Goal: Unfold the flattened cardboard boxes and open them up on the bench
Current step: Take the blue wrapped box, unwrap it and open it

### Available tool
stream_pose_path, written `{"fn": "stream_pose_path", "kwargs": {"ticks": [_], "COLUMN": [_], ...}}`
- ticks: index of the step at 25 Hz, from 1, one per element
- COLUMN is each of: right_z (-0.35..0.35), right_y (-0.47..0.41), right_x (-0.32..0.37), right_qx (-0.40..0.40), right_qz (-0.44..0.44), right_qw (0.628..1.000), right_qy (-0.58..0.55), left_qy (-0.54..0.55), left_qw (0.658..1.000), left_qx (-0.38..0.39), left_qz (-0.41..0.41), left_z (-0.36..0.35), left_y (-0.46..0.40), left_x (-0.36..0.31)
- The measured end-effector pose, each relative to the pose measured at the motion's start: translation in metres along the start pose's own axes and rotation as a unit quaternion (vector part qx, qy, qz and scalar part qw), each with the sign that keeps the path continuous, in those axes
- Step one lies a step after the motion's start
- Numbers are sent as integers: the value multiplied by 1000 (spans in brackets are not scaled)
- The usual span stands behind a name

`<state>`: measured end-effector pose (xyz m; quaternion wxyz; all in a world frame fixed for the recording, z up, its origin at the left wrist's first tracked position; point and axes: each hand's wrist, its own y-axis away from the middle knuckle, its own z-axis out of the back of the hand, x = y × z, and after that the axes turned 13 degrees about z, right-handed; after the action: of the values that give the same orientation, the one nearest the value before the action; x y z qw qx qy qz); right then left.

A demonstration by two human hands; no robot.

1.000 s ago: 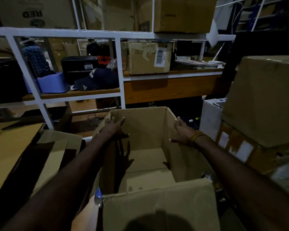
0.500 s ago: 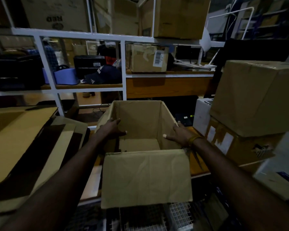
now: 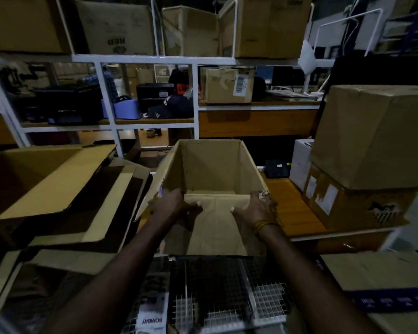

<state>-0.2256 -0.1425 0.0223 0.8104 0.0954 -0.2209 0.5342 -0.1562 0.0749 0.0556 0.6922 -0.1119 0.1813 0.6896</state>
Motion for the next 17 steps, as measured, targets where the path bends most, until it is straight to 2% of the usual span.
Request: {"fn": "stream_pose_path", "kwargs": {"ticks": [2, 5, 8, 12, 17], "right_z": [4, 1, -5, -11, -16], "right_y": [11, 27, 31, 30, 35], "right_x": [6, 11, 11, 9, 26], "right_qx": [-34, -110, -161, -214, -304], "right_qz": [-10, -5, 17, 14, 21], "right_qw": [999, 992, 984, 962, 933], "right_qy": [-33, -54, -74, -171, -189], "left_qy": [-27, 5, 48, 104, 153], "left_qw": [998, 995, 988, 975, 952], "left_qx": [-39, -89, -150, -191, -241], "left_qz": [30, 38, -7, -45, -112], "left_z": [-3, -16, -28, -32, -15], "left_y": [15, 28, 32, 33, 34], "left_x": [-2, 0, 7, 14, 23]}}
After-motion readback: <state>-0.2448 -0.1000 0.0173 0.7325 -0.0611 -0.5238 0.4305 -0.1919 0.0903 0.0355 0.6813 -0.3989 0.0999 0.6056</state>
